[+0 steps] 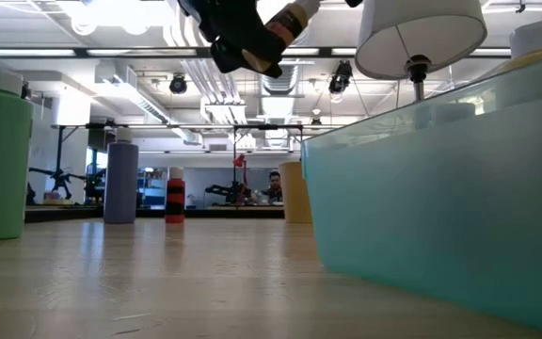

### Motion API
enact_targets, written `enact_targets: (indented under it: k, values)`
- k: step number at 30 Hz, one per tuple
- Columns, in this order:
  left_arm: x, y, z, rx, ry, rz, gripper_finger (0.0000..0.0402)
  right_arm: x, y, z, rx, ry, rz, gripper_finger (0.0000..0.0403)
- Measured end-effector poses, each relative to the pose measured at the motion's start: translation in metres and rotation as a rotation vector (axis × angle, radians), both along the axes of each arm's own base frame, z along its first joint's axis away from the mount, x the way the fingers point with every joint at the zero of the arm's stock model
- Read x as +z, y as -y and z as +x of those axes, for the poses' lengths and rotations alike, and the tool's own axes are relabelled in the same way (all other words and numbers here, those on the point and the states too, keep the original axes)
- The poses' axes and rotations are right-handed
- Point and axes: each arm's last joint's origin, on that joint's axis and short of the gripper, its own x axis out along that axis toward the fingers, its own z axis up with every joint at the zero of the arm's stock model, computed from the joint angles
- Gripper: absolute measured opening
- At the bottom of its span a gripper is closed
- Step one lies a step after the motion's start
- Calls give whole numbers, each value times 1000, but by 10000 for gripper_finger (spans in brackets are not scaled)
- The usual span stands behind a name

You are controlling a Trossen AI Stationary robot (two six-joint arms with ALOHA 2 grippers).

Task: Pick & Place Paint Supplies
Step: Put the light green into the green bin

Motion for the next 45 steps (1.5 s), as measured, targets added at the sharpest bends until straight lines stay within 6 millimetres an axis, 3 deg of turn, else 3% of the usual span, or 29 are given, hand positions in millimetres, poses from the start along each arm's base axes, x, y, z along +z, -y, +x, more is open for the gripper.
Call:
enact_targets:
  k: [9, 21, 45]
  values:
    - [2, 0, 0, -71, 11, 61, 142, -1, 6, 3, -15, 19, 1, 263]
    - [24, -1, 5, -101, 91, 103, 142, 0, 5, 4, -11, 39, -1, 292]
    - [24, -6, 6, -78, 90, 110, 142, 2, 8, 6, -1, 65, -28, 130]
